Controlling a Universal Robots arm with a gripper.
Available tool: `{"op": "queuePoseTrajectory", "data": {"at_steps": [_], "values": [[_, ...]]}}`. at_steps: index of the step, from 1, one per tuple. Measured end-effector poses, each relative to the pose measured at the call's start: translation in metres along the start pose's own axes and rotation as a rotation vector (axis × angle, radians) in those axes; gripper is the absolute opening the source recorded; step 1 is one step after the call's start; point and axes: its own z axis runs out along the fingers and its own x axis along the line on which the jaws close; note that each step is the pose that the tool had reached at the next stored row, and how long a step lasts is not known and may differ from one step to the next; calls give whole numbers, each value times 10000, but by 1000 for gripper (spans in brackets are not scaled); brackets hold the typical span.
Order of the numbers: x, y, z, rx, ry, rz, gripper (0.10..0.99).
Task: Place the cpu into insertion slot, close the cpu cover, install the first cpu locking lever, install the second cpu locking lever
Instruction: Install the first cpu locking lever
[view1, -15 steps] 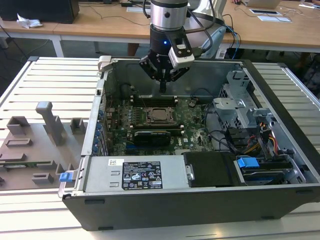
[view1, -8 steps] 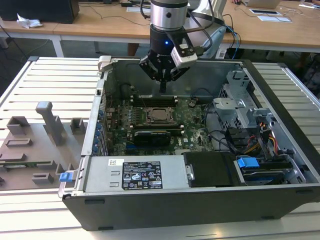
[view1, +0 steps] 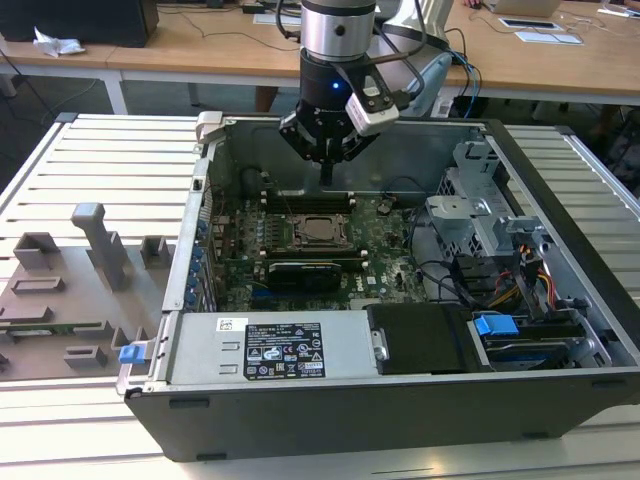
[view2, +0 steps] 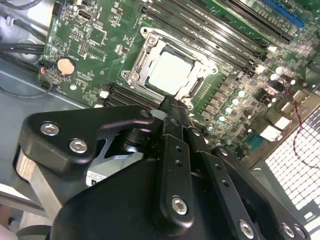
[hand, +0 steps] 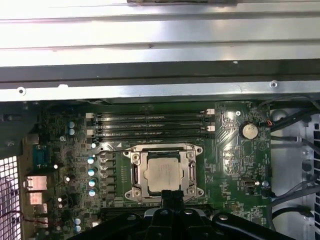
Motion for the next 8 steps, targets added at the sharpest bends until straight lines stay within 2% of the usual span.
{"op": "queuePoseTrajectory", "data": {"at_steps": [8], "values": [[0,0,0,-15,-7,-632,106]]}}
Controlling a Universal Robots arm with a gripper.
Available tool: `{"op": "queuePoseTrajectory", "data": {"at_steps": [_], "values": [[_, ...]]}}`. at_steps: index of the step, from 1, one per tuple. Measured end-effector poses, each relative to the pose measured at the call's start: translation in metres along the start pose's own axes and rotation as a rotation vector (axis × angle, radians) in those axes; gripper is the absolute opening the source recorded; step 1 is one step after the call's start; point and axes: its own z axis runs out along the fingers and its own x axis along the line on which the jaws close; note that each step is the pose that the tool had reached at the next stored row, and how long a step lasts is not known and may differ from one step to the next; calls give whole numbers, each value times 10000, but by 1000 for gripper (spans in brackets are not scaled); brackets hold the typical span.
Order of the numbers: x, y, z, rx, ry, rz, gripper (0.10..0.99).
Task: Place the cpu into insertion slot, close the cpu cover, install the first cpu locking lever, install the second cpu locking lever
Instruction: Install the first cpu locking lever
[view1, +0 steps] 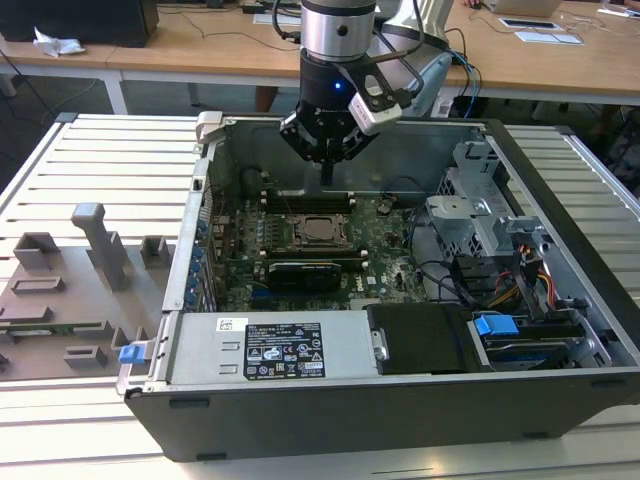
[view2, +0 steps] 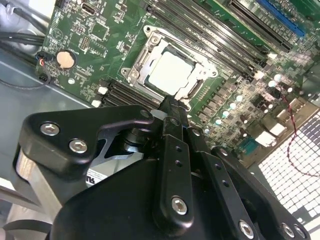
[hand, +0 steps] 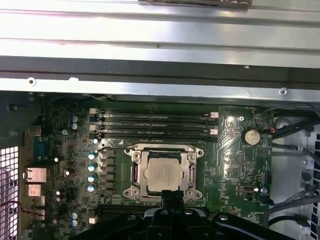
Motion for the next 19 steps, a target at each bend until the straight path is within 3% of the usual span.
{"op": "queuePoseTrajectory", "data": {"at_steps": [19], "values": [[0,0,0,-44,-20,-1797,106]]}}
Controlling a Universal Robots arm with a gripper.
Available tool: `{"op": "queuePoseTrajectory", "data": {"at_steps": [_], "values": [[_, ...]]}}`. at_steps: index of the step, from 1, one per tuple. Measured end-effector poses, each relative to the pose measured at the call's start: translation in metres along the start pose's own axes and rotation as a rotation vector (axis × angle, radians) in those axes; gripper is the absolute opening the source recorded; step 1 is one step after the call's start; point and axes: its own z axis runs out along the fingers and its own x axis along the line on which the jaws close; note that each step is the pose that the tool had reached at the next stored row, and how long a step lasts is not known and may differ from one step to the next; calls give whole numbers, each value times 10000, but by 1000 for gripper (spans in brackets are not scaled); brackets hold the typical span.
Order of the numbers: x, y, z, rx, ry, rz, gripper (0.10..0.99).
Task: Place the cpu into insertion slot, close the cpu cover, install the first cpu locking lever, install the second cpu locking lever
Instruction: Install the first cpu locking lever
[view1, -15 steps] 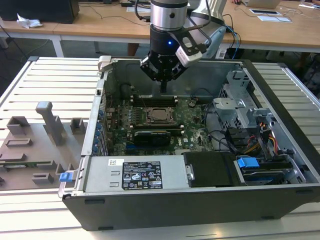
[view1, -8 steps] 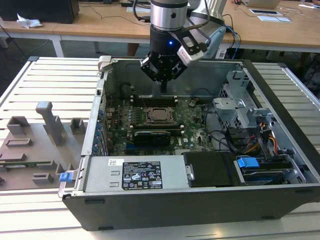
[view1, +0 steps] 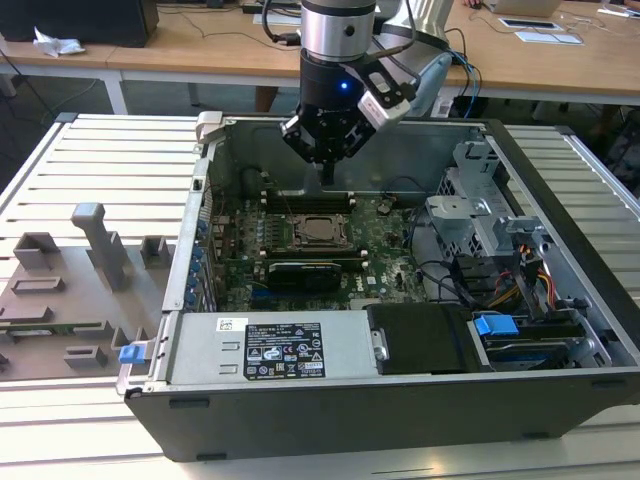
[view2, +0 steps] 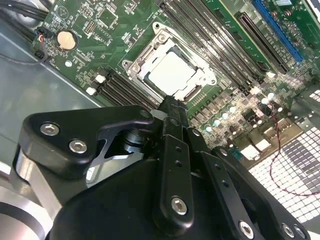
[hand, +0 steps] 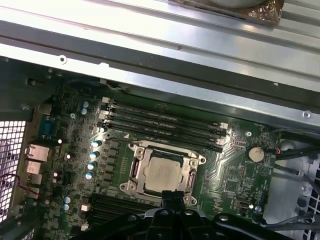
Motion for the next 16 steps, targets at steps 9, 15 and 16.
{"op": "queuePoseTrajectory", "data": {"at_steps": [9,15,16], "values": [[0,0,0,-21,-10,-841,106],[0,0,0,-34,-16,-1395,106],[0,0,0,-37,-17,-1479,106]]}}
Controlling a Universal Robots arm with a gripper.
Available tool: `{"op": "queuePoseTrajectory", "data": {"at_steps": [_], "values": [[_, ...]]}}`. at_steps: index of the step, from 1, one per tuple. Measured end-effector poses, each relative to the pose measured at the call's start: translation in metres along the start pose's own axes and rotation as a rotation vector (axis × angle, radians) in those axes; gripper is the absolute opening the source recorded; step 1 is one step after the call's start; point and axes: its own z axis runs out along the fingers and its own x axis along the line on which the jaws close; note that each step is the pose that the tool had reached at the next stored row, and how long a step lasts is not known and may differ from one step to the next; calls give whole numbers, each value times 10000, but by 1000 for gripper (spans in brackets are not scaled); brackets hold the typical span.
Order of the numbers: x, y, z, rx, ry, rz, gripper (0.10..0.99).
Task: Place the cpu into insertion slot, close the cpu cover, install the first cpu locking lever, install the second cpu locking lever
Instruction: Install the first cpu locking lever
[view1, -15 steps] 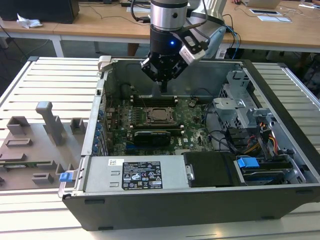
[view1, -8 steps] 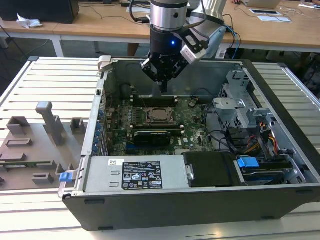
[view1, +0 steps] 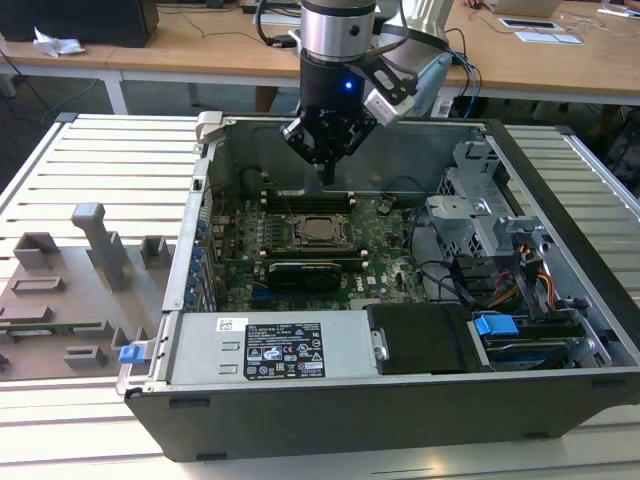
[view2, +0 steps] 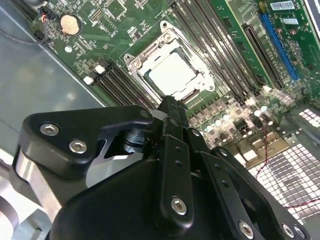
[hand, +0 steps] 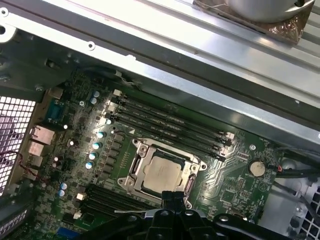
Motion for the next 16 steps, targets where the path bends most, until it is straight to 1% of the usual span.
{"op": "queuePoseTrajectory", "data": {"at_steps": [5,12,16], "values": [[0,0,0,-8,-4,-325,106],[0,0,0,-24,-11,-964,106],[0,0,0,-26,-12,-1065,106]]}}
